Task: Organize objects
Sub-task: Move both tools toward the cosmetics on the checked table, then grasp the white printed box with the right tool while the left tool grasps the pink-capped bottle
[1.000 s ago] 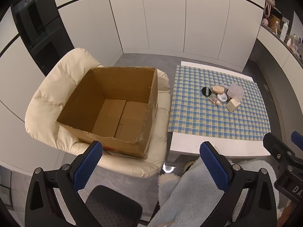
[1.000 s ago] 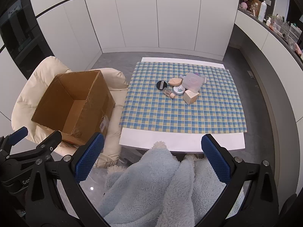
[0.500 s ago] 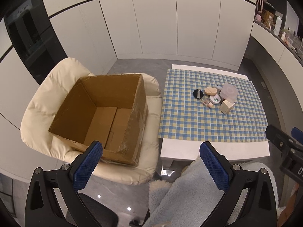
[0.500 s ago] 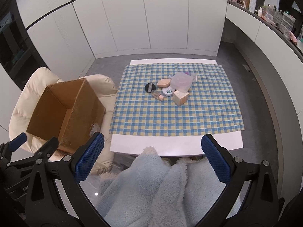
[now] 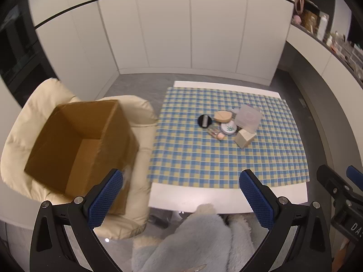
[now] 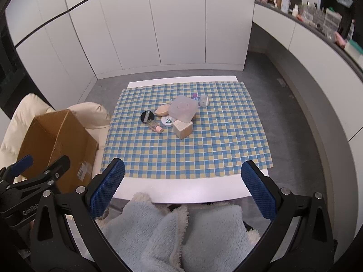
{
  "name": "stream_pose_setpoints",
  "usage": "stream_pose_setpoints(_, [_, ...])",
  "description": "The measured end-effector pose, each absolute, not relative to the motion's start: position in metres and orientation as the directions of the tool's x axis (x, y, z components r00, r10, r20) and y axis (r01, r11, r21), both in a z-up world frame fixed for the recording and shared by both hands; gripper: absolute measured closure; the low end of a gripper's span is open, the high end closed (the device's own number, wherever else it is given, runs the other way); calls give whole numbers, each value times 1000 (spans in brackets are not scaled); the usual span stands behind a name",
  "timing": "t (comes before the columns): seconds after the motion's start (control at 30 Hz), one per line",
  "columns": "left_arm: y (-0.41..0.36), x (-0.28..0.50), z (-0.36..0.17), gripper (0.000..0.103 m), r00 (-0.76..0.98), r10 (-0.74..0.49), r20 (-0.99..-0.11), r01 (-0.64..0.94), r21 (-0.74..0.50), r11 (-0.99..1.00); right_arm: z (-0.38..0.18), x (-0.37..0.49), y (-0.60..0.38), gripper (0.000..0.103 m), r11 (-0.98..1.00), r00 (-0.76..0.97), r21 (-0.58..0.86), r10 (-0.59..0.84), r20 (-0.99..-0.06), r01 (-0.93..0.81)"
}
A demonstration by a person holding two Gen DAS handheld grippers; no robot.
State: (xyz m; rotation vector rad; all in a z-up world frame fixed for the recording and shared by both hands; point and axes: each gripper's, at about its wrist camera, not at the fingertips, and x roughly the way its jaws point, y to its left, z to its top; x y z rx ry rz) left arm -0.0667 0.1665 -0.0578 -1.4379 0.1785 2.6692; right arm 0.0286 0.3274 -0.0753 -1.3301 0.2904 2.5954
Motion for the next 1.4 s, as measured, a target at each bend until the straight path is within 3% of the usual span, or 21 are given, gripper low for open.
stream_pose_setpoints(0.3, [211,-96,-96,1,-536,33,-844,-215,98,-972,-113,4,371,0,-945,-535,25,164,-829,-327])
stream_pose_setpoints(0.6, [235,-129,-137,1,-558,-61,-827,-225,222,-949,-147,-21,402,0,-923,-533,13,211,-820,-385])
stream_pose_setpoints(0.8, [235,-152,-165,1,-516,50,-855,-255,98,-962,-177,-44,407,0,-945,-554,-32,218,-803,-325])
stream_pose_setpoints(1.4, [228,-235,-289,1,-370,59,-927,-198,17,-980,-287,-132,390,0,-984,-495,-12,99,-864,-175])
